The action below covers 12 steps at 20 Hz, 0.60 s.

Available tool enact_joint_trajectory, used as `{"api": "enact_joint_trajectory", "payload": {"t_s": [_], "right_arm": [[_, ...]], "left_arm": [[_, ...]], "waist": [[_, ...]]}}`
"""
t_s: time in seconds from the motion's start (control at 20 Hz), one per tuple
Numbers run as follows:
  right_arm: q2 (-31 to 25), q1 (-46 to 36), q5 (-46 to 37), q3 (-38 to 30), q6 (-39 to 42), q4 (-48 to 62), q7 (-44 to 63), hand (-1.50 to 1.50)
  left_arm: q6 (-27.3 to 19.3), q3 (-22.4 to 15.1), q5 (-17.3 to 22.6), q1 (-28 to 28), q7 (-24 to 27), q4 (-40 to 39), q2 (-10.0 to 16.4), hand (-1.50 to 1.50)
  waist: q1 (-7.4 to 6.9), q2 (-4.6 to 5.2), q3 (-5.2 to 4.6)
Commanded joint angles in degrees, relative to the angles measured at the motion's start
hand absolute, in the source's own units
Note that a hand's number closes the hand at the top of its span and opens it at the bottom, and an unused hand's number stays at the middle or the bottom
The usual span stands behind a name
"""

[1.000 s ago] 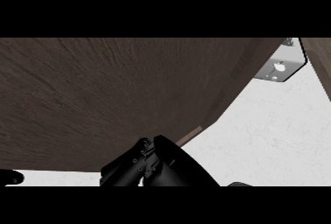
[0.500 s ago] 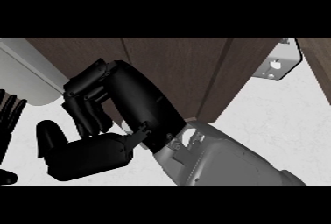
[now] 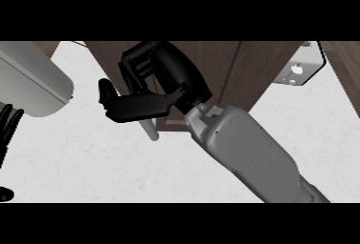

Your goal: Pick up the wine, place it into the cabinet and close the cabinet

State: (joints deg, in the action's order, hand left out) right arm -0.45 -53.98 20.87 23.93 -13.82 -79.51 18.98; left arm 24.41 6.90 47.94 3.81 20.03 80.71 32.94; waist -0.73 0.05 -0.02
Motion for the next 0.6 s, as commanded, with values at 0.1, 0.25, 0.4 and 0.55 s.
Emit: {"api": "enact_joint_trajectory", "payload": {"t_s": [0.1,0.25,0.4,0.55], "right_arm": [[0.42,1.49,-2.34,-2.27,3.59,7.48,-5.74,1.5],[-0.92,-4.71,-1.24,-7.99,8.57,16.18,-8.74,1.5],[-2.97,-1.97,-2.96,-7.64,9.16,16.03,-11.24,1.5],[-3.76,-2.96,-3.37,-8.59,10.75,19.65,-13.99,1.5]], "left_arm": [[2.33,2.08,-0.38,-2.32,-1.15,-3.96,-0.87,-1.5],[1.66,2.4,-0.19,-0.81,-1.93,-0.63,-0.4,-1.5],[1.93,1.81,0.11,0.38,-2.13,0.64,-1.55,-1.5],[-0.18,0.82,-1.35,-3.91,-2.33,-1.16,-2.72,-1.5]], "waist": [[0.37,0.03,-0.01],[-0.5,0.21,0.0],[-0.5,0.16,0.02],[-0.23,0.62,-0.02]]}}
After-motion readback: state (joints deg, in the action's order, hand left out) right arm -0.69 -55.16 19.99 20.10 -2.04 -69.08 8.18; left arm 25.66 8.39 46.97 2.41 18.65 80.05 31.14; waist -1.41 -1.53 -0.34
